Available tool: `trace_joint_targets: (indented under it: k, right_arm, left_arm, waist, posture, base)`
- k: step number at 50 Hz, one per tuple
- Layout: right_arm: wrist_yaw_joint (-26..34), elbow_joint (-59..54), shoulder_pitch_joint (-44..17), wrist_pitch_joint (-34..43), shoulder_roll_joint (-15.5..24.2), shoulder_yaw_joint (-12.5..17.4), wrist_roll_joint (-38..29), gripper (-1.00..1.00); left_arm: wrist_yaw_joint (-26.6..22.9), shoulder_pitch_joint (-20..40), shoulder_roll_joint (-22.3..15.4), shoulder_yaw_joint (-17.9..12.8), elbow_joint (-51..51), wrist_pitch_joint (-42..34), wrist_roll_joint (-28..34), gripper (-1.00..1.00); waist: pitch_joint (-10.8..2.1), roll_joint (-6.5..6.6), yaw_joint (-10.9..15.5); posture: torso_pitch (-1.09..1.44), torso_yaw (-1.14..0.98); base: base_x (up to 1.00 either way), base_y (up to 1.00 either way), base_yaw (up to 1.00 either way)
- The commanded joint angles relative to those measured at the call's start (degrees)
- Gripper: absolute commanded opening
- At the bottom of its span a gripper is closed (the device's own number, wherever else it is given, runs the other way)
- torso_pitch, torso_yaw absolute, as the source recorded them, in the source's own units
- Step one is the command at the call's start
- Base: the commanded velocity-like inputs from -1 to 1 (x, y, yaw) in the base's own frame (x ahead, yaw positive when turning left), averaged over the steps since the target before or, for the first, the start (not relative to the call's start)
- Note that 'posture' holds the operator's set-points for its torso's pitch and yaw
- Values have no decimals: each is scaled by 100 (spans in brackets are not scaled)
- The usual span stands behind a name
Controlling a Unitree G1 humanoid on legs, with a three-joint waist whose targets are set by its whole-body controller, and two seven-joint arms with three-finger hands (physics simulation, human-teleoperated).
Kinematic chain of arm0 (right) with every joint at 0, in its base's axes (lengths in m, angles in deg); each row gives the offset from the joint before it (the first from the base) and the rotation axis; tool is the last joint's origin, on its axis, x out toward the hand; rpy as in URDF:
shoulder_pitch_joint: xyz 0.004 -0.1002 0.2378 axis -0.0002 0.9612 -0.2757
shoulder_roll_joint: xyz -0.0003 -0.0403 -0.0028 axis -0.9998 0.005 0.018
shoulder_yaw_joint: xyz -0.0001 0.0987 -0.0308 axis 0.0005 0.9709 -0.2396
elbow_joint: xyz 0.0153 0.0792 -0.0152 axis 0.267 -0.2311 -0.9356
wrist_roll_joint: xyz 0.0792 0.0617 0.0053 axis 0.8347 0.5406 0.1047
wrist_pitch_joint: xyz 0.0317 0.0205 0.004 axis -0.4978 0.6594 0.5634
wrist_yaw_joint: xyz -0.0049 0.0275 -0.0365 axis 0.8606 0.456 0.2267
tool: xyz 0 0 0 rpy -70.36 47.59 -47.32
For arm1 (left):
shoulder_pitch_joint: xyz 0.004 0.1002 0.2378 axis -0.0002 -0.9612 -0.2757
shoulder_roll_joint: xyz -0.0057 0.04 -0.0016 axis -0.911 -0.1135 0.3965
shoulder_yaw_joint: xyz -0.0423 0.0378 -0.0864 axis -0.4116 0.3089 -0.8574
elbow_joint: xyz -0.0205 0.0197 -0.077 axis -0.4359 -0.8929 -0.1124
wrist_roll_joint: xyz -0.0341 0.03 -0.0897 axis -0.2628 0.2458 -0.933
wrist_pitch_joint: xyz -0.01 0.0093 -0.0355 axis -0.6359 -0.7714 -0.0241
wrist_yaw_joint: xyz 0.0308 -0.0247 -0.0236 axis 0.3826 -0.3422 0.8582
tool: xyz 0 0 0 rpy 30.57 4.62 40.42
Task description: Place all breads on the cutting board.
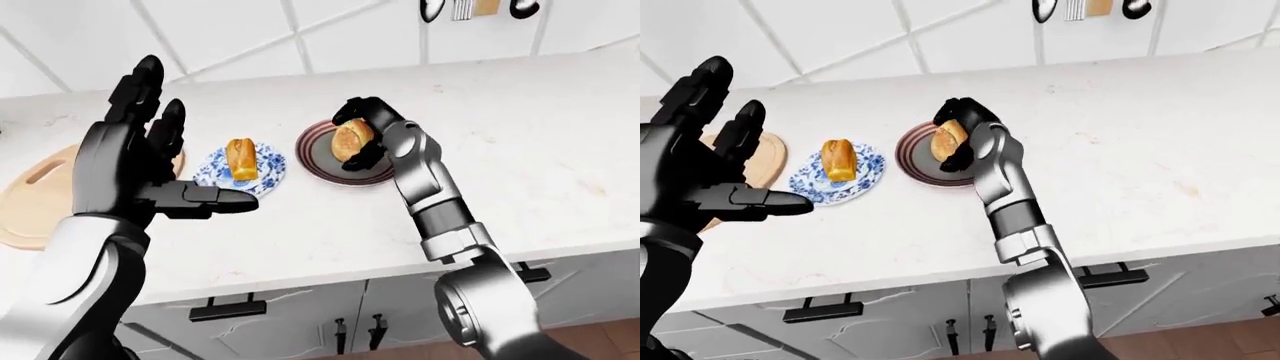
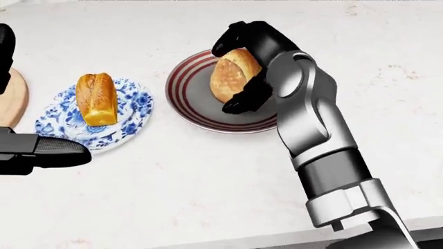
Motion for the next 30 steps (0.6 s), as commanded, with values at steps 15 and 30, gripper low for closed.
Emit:
trace_joint_targets:
  k: [15,30]
  right_arm:
    - [326,1010,-344,389,276,234,-177,-33]
    - [1340,3038,-216,1225,621,407,15,-100]
  left_arm:
    - [-22,194,-36,-18,93,128,131,100]
    - [-31,1494,-232,761,-930,-56,609,100]
  waist:
    - [-104,-10,37]
    - [-84,-65,53]
  posture:
    - [0,0]
    - [0,0]
  base:
    - [0,0,0]
    - [0,0,0]
